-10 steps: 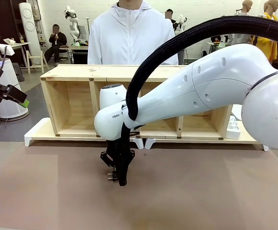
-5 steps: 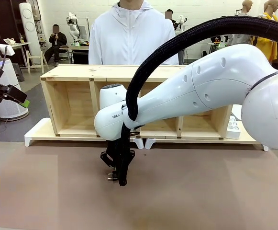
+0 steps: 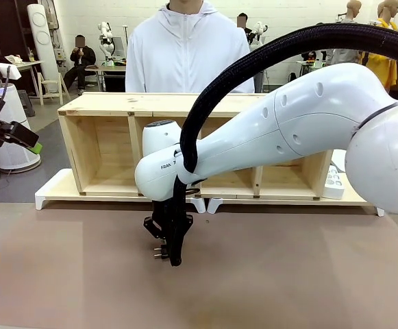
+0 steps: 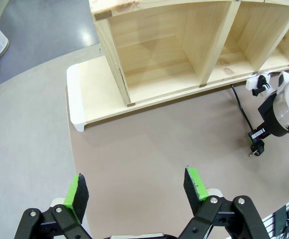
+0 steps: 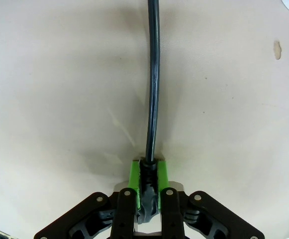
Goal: Perform cable management.
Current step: Pull the grasped Power Cable to the location of the Power Strip.
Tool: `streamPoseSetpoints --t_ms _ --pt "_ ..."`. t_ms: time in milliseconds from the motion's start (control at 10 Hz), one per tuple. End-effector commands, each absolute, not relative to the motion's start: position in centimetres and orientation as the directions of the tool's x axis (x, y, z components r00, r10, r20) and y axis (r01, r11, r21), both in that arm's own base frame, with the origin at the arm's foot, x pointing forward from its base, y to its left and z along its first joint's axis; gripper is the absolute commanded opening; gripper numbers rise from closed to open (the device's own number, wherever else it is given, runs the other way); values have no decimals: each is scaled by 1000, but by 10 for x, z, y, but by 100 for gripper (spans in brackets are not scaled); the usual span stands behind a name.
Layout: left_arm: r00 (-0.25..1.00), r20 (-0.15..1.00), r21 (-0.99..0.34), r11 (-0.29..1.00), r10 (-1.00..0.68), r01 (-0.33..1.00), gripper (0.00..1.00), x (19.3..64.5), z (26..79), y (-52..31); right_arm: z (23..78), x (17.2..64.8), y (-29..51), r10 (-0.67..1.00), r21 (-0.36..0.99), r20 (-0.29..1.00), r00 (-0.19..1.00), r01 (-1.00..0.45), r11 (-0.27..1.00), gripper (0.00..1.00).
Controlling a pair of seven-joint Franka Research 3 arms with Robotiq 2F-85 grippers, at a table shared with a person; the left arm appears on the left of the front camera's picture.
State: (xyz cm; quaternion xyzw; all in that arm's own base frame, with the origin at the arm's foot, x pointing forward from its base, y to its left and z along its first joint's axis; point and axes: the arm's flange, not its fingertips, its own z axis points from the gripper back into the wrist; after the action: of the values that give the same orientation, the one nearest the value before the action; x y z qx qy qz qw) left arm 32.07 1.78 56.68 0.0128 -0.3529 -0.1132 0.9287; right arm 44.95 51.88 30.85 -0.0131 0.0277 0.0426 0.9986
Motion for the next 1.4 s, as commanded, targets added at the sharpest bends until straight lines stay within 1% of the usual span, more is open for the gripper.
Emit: streamPoseSetpoints --t_ms 0,700,800,1000,1300 --pt "721 658 103 974 -218 200 100 322 566 18 308 449 519 83 -24 -58 995 -84 996 0" --pt "721 658 103 974 -218 200 100 322 566 18 308 449 519 83 -24 -58 995 -84 996 0" --pt "721 658 103 974 -218 200 100 322 566 18 308 449 519 84 -24 -57 995 -86 996 16" --pt "721 658 103 974 -218 200 100 322 566 18 311 424 509 92 -19 -86 992 -94 995 16" --pt "721 658 103 974 -218 200 100 322 566 18 321 374 488 78 -8 -76 994 -78 997 16"
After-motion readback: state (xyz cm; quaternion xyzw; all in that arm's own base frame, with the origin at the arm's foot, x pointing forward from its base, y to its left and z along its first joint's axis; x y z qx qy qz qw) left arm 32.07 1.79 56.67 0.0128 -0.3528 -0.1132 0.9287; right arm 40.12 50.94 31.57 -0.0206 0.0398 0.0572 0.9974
